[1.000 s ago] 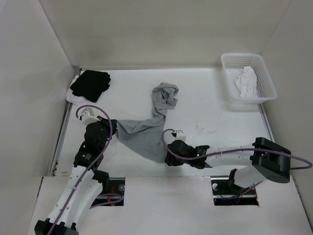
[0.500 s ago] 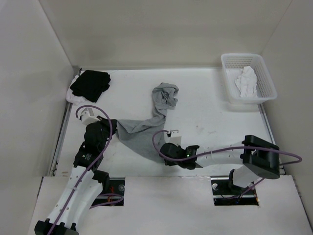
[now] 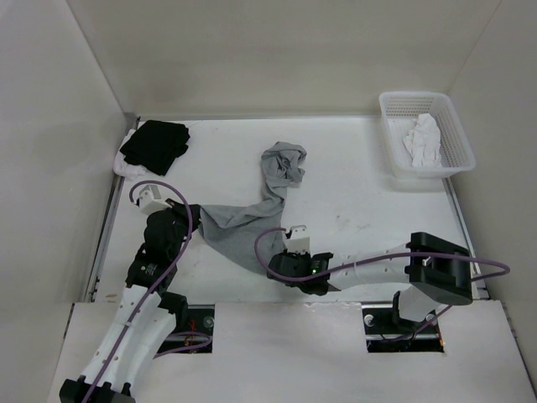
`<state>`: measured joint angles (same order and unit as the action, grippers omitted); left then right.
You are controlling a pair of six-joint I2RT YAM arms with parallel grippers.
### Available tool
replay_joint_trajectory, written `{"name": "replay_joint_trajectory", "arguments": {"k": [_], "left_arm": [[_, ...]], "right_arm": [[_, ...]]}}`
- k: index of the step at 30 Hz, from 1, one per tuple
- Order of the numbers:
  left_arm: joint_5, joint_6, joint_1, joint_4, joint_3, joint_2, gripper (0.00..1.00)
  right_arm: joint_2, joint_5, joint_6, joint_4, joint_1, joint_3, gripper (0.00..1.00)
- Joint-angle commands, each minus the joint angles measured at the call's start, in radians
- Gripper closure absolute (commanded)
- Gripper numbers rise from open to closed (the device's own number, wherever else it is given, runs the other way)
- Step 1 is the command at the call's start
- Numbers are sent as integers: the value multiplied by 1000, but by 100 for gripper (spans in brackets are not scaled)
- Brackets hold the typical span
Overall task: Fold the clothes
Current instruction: Flatten the tank top out
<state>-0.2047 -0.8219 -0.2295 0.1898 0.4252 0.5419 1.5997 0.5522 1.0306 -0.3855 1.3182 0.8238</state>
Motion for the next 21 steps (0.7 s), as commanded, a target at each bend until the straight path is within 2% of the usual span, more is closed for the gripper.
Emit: {"name": "replay_joint_trajectory", "arguments": {"k": [1, 3, 5, 10, 13, 15, 21], "left_arm": [[10, 13, 8, -55, 9, -19, 99], [10, 12, 8, -59, 12, -17, 99], [10, 9, 8, -64, 23, -17, 99], [4, -2, 5, -107, 145, -26, 100], [-19, -20, -6, -148, 266, -43, 100], [-42, -23, -11, -180, 354, -51, 100], [-117, 44, 8, -280, 625, -17, 100]], "right_arm": [[55, -43, 36, -125, 11, -41, 86], [22, -25, 48, -121, 11, -54, 95], [-67, 32, 42, -118, 11, -67, 98], [-468, 248, -111, -131, -36, -14, 100], [-680, 336, -283, -107, -60, 101, 100], [-762, 379, -448, -58, -64, 217, 100], [-742, 469, -968, 212, -81, 598, 100]]}}
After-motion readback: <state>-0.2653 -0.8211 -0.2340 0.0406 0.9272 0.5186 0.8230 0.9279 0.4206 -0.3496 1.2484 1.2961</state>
